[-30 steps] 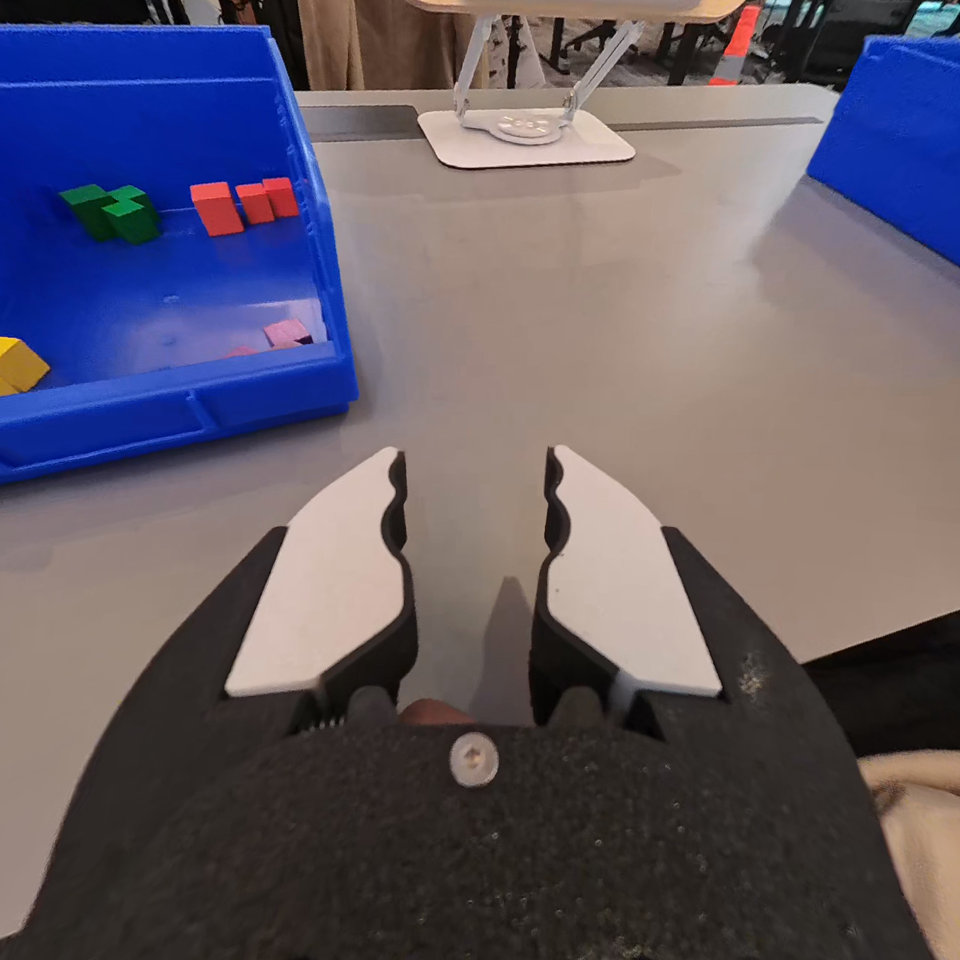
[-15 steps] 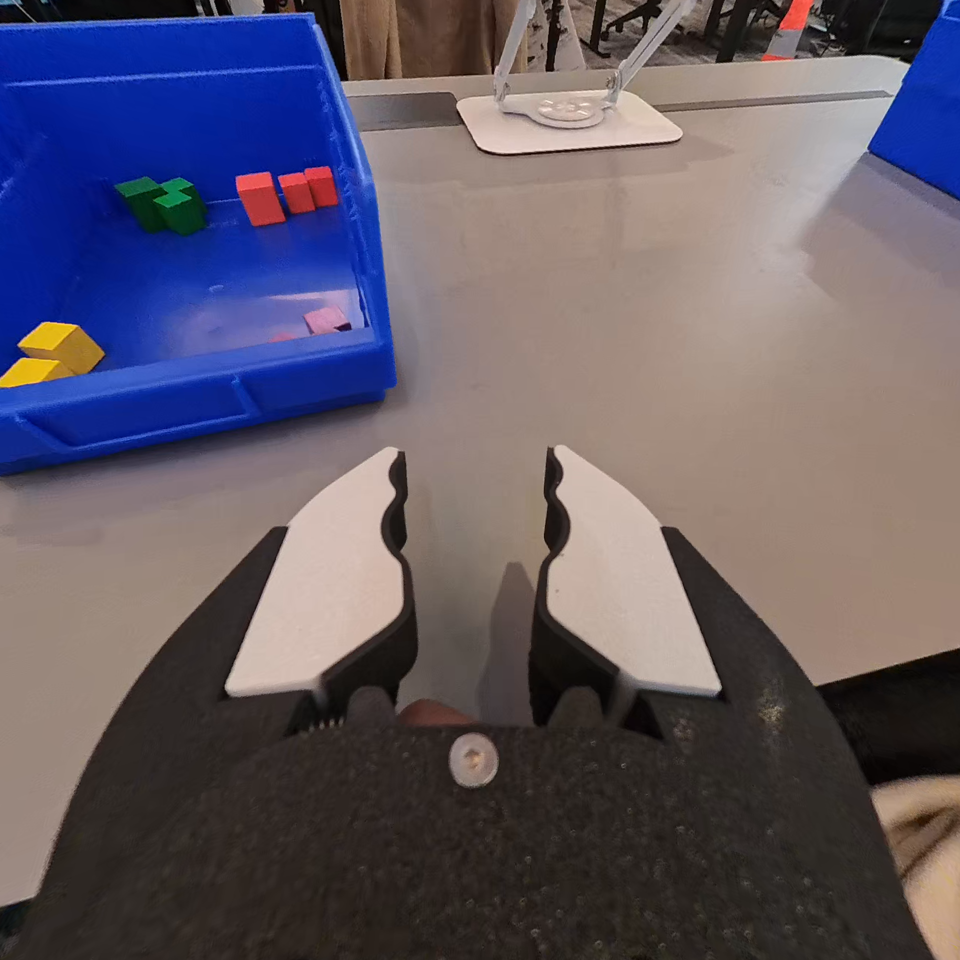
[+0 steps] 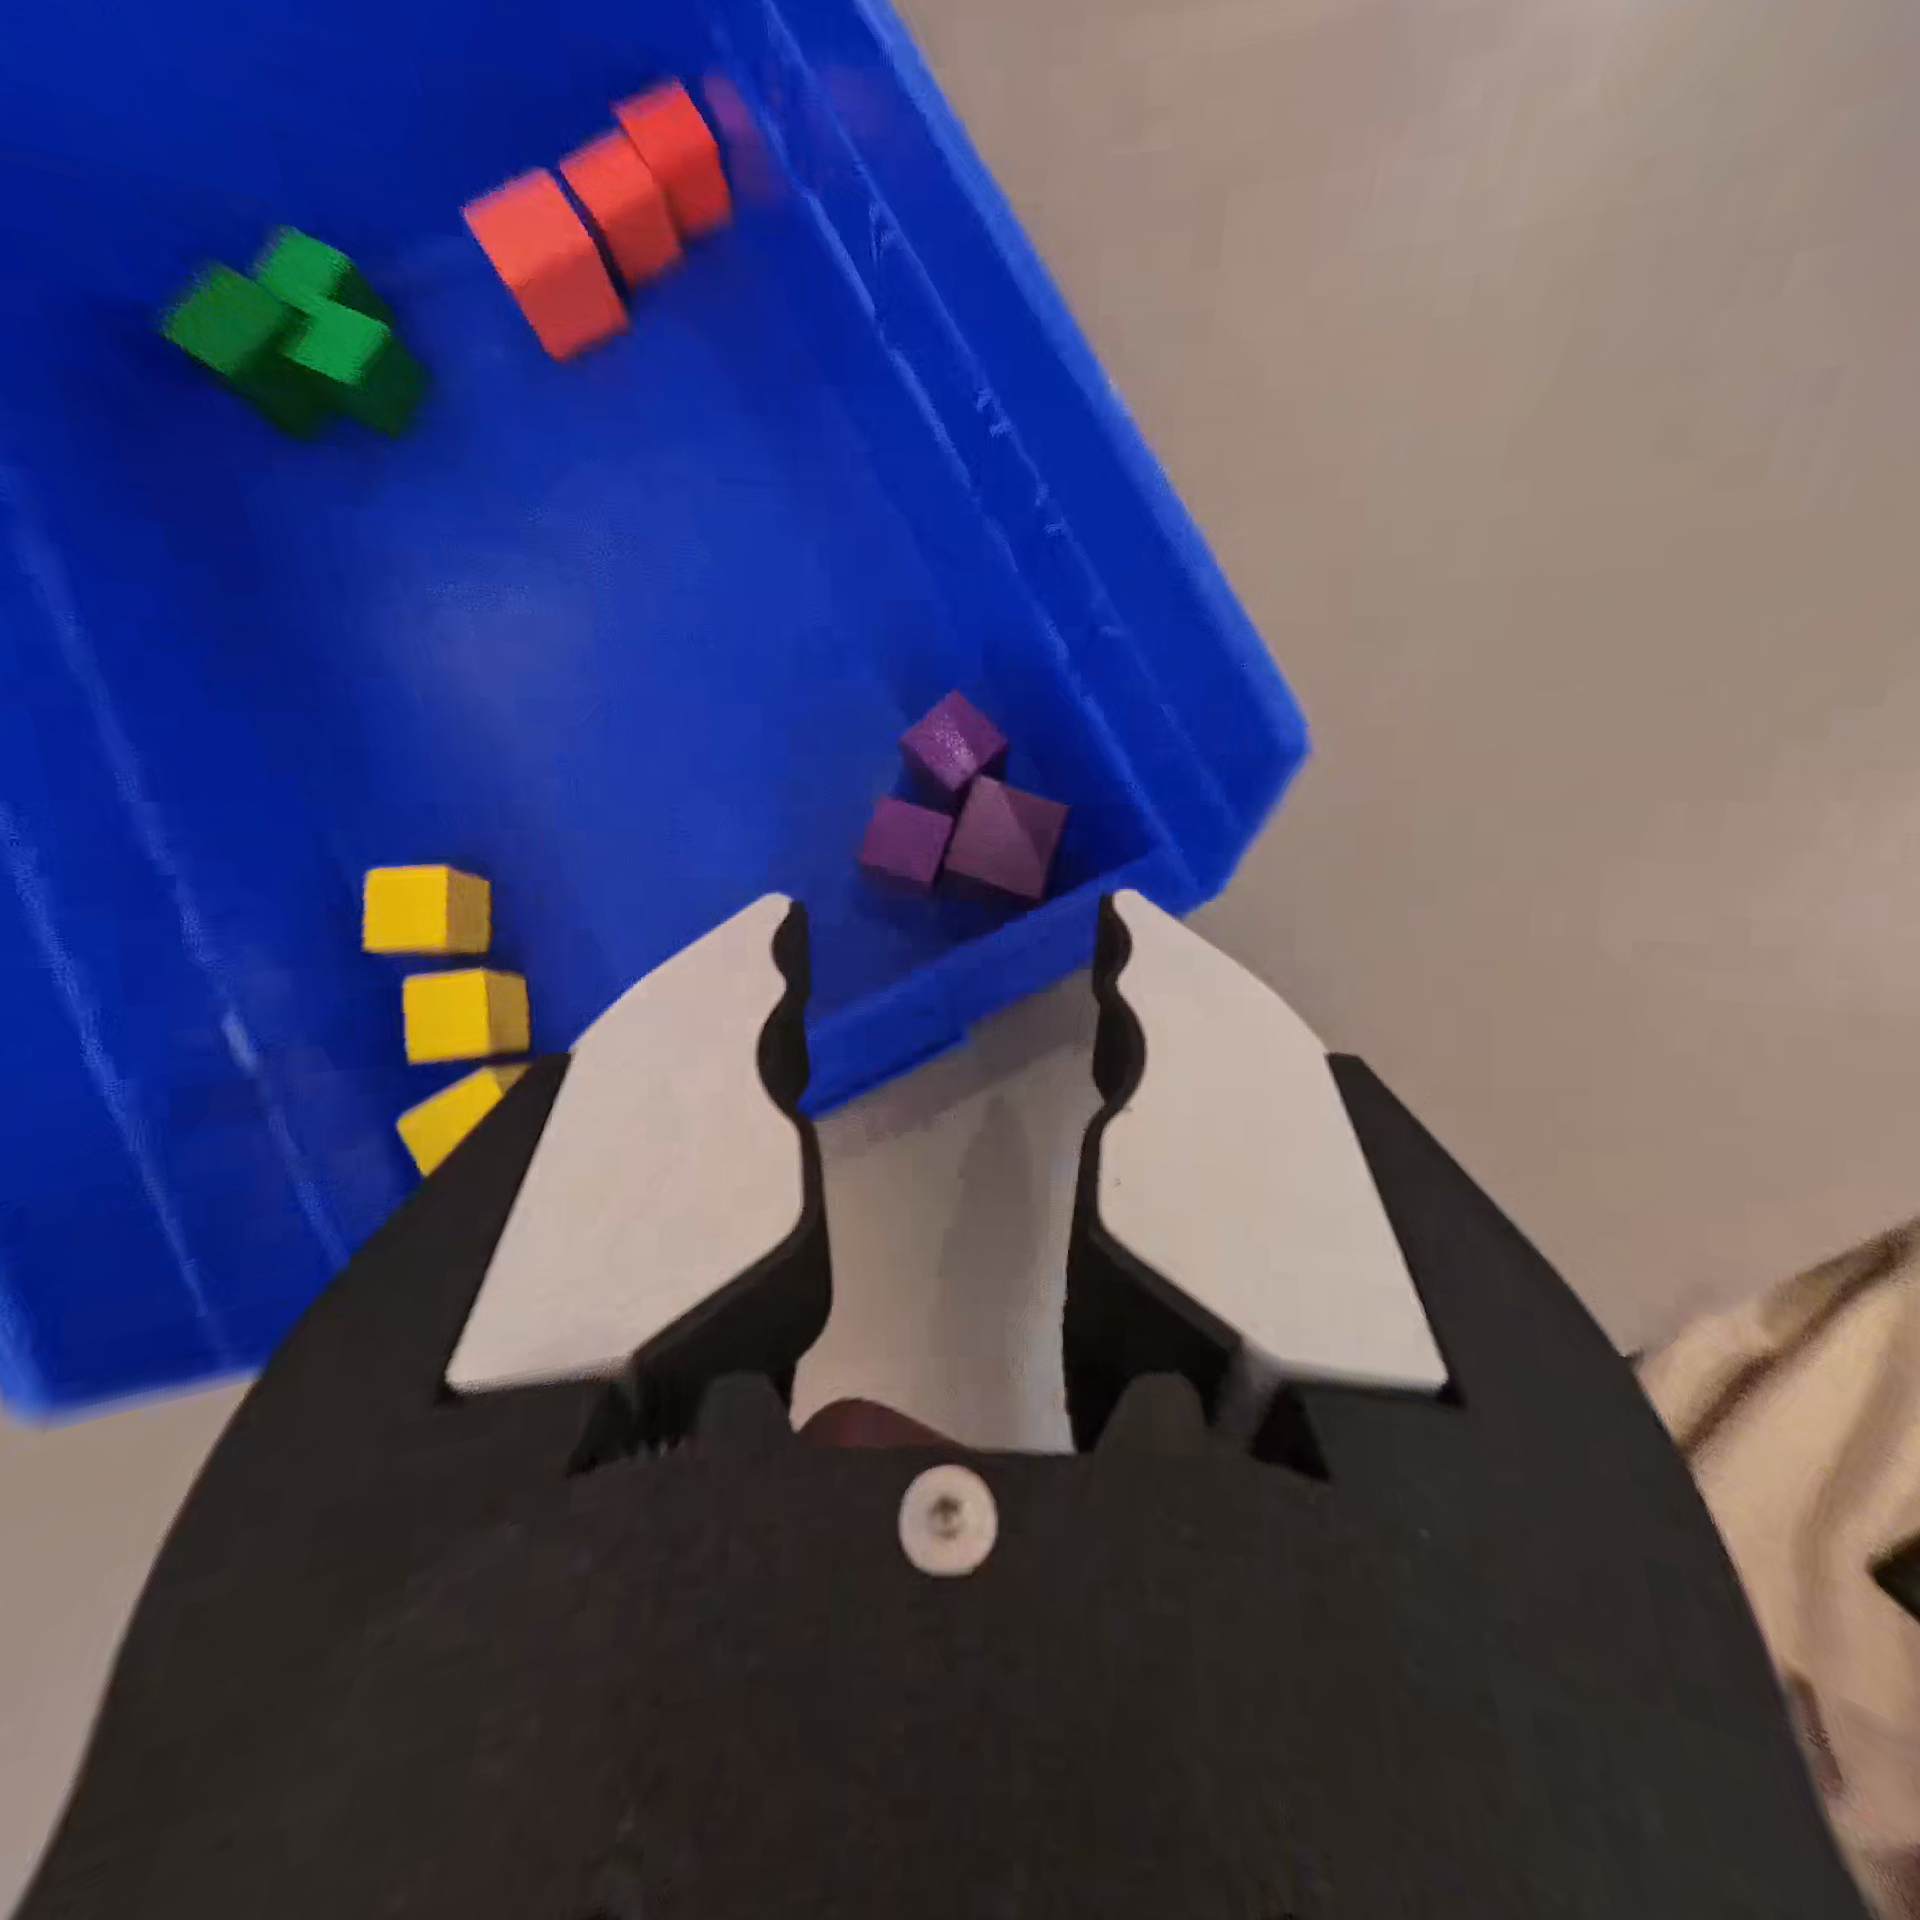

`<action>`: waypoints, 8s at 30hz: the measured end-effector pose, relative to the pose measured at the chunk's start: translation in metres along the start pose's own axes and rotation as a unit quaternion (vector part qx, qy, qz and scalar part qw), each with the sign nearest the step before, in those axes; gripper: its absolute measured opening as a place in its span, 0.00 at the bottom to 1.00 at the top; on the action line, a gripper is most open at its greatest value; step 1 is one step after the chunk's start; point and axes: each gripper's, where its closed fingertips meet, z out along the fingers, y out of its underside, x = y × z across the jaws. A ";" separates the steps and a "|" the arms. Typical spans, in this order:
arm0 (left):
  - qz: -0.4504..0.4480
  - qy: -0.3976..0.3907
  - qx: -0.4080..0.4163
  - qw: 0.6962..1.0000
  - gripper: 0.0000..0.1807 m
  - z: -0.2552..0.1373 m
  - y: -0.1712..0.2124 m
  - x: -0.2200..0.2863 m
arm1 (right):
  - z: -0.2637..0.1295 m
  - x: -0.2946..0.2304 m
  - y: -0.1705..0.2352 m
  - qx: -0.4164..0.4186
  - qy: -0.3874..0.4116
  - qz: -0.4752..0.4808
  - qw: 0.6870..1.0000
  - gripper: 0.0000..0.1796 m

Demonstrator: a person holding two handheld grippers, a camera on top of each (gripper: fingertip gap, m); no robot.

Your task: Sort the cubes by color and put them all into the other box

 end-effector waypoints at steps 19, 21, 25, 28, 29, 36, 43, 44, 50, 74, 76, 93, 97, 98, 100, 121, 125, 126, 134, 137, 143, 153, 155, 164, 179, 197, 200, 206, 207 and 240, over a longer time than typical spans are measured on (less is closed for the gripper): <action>0.138 0.195 -0.284 0.929 0.23 0.083 0.003 -0.002 | 0.000 -0.007 0.003 -0.013 0.003 -0.016 1.000 0.09; 0.166 0.180 -0.299 0.922 0.29 0.085 0.010 -0.008 | 0.000 -0.006 0.003 -0.011 0.004 -0.015 1.000 0.09; 0.151 0.174 -0.290 0.929 0.25 0.092 0.005 -0.006 | 0.002 -0.004 0.005 -0.014 0.000 -0.006 1.000 0.09; 0.143 0.162 -0.275 0.937 0.12 0.098 0.000 -0.013 | 0.003 -0.004 0.006 -0.017 -0.004 -0.003 1.000 0.08; 0.144 0.156 -0.267 0.940 0.05 0.101 -0.001 -0.015 | 0.002 -0.004 0.005 -0.016 -0.003 -0.005 1.000 0.08; 0.127 0.172 -0.221 0.951 0.00 0.100 -0.004 -0.018 | 0.001 -0.004 0.004 -0.013 -0.001 -0.008 1.000 0.08; 0.131 0.136 -0.155 0.970 0.30 0.095 -0.032 -0.025 | 0.002 -0.008 0.003 -0.013 -0.006 -0.011 1.000 0.08; 0.127 0.130 -0.157 0.971 0.32 0.097 -0.034 -0.024 | 0.002 -0.009 0.002 -0.012 -0.007 -0.013 1.000 0.08; 0.135 0.079 -0.186 0.970 0.27 0.125 -0.035 -0.032 | 0.000 -0.012 -0.003 -0.006 -0.007 -0.021 1.000 0.08; 0.015 0.013 0.293 0.956 0.12 -0.043 -0.021 0.029 | -0.014 0.032 -0.020 0.041 0.012 0.096 0.994 0.14; 0.030 0.015 0.295 0.955 0.12 -0.043 -0.016 0.040 | -0.012 0.029 -0.023 0.042 -0.022 0.141 0.989 0.15; 0.305 0.390 0.373 0.784 0.12 -0.036 -0.098 0.277 | 0.047 -0.107 -0.140 -0.065 -0.578 0.533 0.615 0.34; 0.345 0.368 0.363 0.784 0.12 -0.019 -0.098 0.294 | 0.046 -0.111 -0.144 -0.053 -0.600 0.545 0.583 0.34; 0.352 0.370 0.358 0.782 0.12 -0.015 -0.096 0.298 | 0.046 -0.110 -0.144 -0.047 -0.601 0.549 0.579 0.33; 0.368 0.365 0.347 0.782 0.12 -0.007 -0.091 0.305 | 0.044 -0.107 -0.143 -0.034 -0.606 0.551 0.572 0.27; 0.019 0.164 0.302 0.939 0.25 -0.006 -0.010 0.189 | -0.008 0.030 -0.038 0.079 -0.100 0.220 0.967 0.12; 0.069 0.136 0.285 0.946 0.25 0.007 -0.006 0.194 | -0.008 0.037 -0.039 0.084 -0.101 0.241 0.962 0.12; 0.082 0.129 0.279 0.948 0.25 0.010 -0.004 0.196 | -0.008 0.039 -0.038 0.084 -0.097 0.241 0.962 0.12; 0.157 0.064 0.288 0.943 0.24 0.010 -0.002 0.201 | -0.020 0.119 -0.050 0.080 0.037 0.155 0.984 0.12; 0.148 0.086 0.290 0.942 0.24 0.006 -0.002 0.206 | -0.010 0.198 -0.027 -0.071 0.112 0.079 0.988 0.12; 0.132 0.111 0.289 0.942 0.24 0.001 -0.004 0.208 | 0.012 0.268 0.055 -0.447 0.050 0.012 0.893 0.13; 0.126 0.103 0.278 0.947 0.25 0.004 0.003 0.197 | 0.015 0.282 0.023 -0.441 0.066 -0.026 0.895 0.23; 0.122 0.098 0.276 0.948 0.25 0.005 0.003 0.193 | 0.012 0.264 -0.027 -0.277 0.110 -0.005 0.955 0.23; 0.097 0.093 0.264 0.955 0.25 0.011 -0.002 0.185 | -0.004 -0.018 -0.053 0.073 -0.193 0.167 0.964 0.18; 0.081 0.035 0.133 0.987 0.25 -0.022 -0.003 0.080 | 0.007 -0.040 -0.030 0.036 -0.180 0.098 0.978 0.15; 0.040 0.083 -0.241 0.966 0.28 0.071 0.012 -0.048 | 0.010 -0.048 -0.021 0.012 -0.179 0.045 0.983 0.15; 0.054 0.048 -0.240 0.968 0.25 0.071 0.011 -0.063 | 0.010 -0.047 -0.020 0.009 -0.184 0.056 0.981 0.14; 0.078 0.052 -0.224 0.970 0.25 0.068 0.006 -0.059 | 0.012 -0.047 -0.022 0.009 -0.185 0.060 0.981 0.14; 0.086 0.061 -0.226 0.968 0.25 0.066 0.008 -0.053 | 0.012 -0.047 -0.021 0.007 -0.186 0.060 0.981 0.14; 0.145 0.085 -0.136 0.976 0.12 0.046 -0.028 -0.040 | 0.010 -0.042 -0.023 0.010 -0.179 0.062 0.982 0.13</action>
